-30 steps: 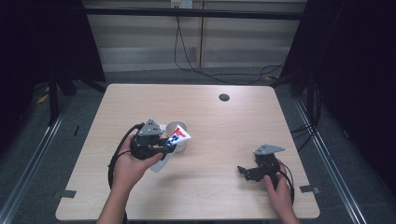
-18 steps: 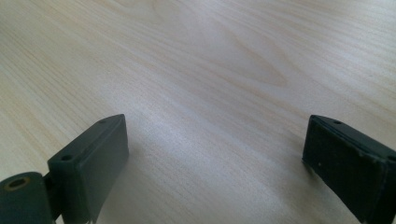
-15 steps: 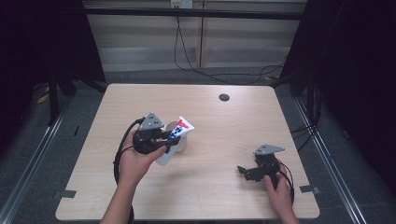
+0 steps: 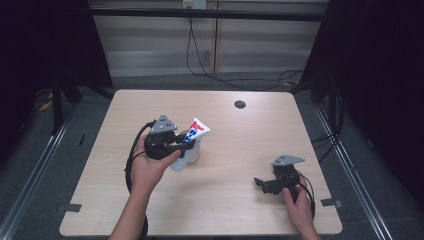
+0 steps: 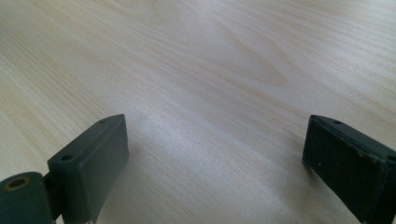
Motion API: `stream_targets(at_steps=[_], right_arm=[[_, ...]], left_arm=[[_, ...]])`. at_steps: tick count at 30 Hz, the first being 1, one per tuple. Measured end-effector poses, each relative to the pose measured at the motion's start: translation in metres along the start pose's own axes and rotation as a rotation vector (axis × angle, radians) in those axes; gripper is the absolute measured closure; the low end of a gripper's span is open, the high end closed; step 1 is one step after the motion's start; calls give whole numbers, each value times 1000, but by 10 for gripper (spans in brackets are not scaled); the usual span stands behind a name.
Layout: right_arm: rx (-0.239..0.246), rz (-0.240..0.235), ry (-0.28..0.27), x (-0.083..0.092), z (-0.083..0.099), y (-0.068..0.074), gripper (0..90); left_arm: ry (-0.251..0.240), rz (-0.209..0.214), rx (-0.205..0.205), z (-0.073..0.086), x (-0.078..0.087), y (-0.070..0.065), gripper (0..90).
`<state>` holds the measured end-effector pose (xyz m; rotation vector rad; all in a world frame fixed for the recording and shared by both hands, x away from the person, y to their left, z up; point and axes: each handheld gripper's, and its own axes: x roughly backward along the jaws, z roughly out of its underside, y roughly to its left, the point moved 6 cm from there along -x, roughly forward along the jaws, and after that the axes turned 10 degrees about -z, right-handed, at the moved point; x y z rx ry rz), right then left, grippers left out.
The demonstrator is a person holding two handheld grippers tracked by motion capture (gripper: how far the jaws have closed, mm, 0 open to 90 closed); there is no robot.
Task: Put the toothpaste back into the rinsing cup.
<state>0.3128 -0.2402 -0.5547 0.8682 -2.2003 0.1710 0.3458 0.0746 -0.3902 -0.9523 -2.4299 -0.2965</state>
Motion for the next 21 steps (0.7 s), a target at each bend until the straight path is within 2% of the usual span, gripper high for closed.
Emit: stream_targets(at_steps=[11, 21], right_arm=[[0, 0, 0, 0, 0, 0, 62], [0, 0, 0, 0, 0, 0, 62]], left_arm=[[-28, 2, 36, -10, -6, 0, 681], [-48, -11, 41, -19, -13, 0, 682]])
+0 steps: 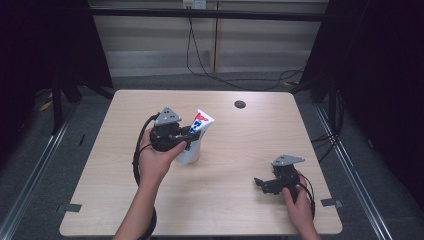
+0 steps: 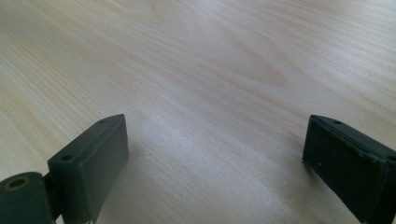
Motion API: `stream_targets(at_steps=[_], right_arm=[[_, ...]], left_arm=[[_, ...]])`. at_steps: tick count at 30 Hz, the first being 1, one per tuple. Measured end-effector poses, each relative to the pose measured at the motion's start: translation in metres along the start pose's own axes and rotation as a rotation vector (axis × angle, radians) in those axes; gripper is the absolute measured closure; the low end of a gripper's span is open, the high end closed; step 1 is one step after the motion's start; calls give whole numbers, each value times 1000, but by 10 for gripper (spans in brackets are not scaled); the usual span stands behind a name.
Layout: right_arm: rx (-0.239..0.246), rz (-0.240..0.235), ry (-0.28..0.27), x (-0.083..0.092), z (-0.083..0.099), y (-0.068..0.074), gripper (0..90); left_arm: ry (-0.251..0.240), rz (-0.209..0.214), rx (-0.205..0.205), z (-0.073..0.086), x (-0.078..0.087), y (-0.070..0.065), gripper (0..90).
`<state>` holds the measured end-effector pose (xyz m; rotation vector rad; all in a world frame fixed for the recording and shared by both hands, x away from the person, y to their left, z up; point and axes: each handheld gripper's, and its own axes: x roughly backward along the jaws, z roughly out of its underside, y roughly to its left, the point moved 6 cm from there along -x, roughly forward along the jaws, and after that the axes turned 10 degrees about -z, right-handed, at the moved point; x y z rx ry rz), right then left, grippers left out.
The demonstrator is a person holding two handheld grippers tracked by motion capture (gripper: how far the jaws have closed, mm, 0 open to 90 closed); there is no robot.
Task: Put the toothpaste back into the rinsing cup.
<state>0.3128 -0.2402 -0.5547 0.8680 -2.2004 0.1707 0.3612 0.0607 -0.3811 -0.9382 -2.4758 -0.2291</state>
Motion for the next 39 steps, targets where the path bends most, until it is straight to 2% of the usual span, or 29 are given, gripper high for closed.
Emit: stream_targets(at_steps=[8, 18, 31, 39], right_arm=[[0, 0, 0, 0, 0, 0, 62], [0, 0, 0, 0, 0, 0, 62], [-1, 0, -1, 0, 0, 0, 62], [-1, 0, -1, 0, 0, 0, 62]], left_arm=[[-11, 10, 14, -6, -7, -2, 681], [-27, 2, 45, -11, -15, 2, 681], [-67, -27, 63, -24, -18, 7, 681], [-79, -59, 83, -23, -23, 14, 681]])
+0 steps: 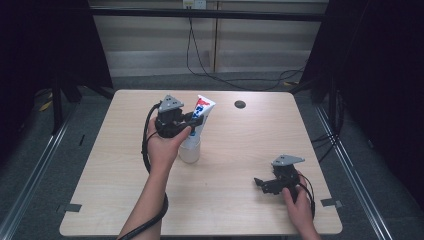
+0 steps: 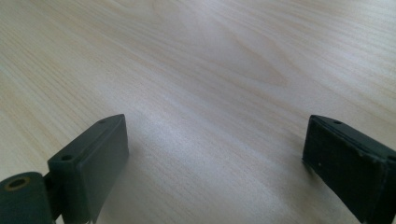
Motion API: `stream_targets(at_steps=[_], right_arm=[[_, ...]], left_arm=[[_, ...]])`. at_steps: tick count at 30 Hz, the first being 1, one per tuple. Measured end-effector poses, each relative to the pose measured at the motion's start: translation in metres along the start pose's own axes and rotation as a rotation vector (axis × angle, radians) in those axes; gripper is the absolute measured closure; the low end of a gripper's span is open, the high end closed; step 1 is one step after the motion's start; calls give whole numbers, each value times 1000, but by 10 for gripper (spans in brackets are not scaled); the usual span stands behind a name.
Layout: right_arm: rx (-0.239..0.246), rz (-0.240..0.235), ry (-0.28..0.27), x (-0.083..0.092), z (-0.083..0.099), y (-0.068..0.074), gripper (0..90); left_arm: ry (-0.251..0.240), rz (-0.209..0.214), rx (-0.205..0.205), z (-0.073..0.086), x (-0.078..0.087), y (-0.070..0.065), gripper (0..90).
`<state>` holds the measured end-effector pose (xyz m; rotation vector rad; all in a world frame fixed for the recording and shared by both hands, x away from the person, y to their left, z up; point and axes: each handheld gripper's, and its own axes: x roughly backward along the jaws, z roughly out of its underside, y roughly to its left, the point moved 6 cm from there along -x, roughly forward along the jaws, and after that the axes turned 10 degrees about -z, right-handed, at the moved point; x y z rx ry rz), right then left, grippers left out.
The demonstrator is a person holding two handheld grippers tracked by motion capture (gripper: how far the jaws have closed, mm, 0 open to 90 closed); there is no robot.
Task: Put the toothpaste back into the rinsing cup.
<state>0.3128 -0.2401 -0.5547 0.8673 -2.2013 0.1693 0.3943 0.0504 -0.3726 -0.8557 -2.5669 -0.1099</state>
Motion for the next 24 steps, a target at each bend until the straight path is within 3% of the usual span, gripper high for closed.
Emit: stream_targets(at_steps=[24], right_arm=[[3, 0, 1, 0, 0, 0, 62]], left_arm=[[-26, -63, 18, 7, -20, 16, 680]])
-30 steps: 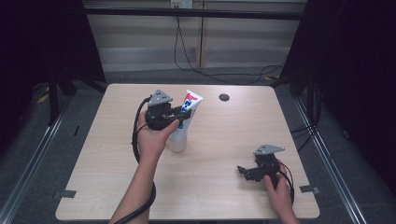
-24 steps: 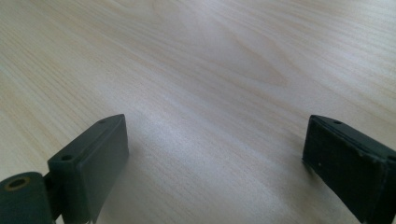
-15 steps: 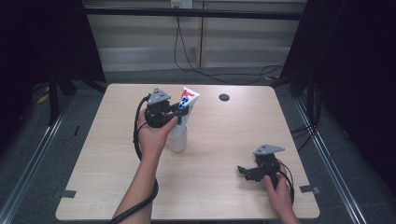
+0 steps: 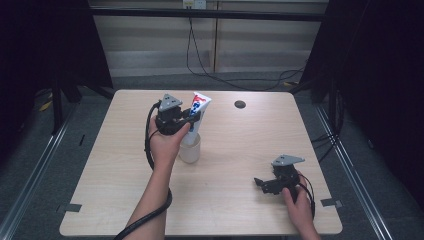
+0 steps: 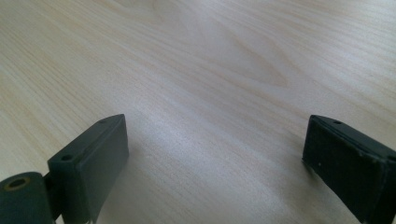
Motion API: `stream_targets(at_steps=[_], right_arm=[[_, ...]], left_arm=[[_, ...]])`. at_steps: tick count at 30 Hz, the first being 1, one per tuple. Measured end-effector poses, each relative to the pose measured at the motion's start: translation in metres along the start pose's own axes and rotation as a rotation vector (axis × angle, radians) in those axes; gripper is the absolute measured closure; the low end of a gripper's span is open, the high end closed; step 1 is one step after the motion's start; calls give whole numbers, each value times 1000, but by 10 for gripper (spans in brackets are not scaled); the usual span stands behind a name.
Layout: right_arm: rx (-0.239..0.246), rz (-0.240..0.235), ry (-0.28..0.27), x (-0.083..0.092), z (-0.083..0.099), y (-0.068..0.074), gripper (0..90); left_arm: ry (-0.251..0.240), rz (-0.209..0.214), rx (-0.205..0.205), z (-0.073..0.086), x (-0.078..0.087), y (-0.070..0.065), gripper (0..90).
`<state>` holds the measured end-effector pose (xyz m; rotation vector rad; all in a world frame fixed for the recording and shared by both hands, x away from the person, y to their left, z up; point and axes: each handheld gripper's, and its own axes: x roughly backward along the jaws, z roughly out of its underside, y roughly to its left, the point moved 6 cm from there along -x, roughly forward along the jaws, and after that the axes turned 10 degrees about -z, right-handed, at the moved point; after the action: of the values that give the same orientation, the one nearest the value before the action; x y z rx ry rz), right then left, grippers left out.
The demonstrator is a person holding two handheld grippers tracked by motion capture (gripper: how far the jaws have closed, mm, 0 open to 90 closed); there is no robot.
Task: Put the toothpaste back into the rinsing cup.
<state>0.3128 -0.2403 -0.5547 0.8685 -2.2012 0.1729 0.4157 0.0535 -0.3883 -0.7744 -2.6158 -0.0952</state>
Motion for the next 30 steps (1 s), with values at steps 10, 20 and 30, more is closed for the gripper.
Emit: stream_targets(at_steps=[10, 20, 30], right_arm=[[1, 0, 0, 0, 0, 0, 62], [0, 0, 0, 0, 0, 0, 62], [-2, 0, 0, 0, 0, 0, 62]], left_arm=[[-5, -31, 9, 7, -7, 7, 679], [-1, -41, 16, 15, -13, 8, 677], [-2, -50, 19, 21, -16, 10, 674]])
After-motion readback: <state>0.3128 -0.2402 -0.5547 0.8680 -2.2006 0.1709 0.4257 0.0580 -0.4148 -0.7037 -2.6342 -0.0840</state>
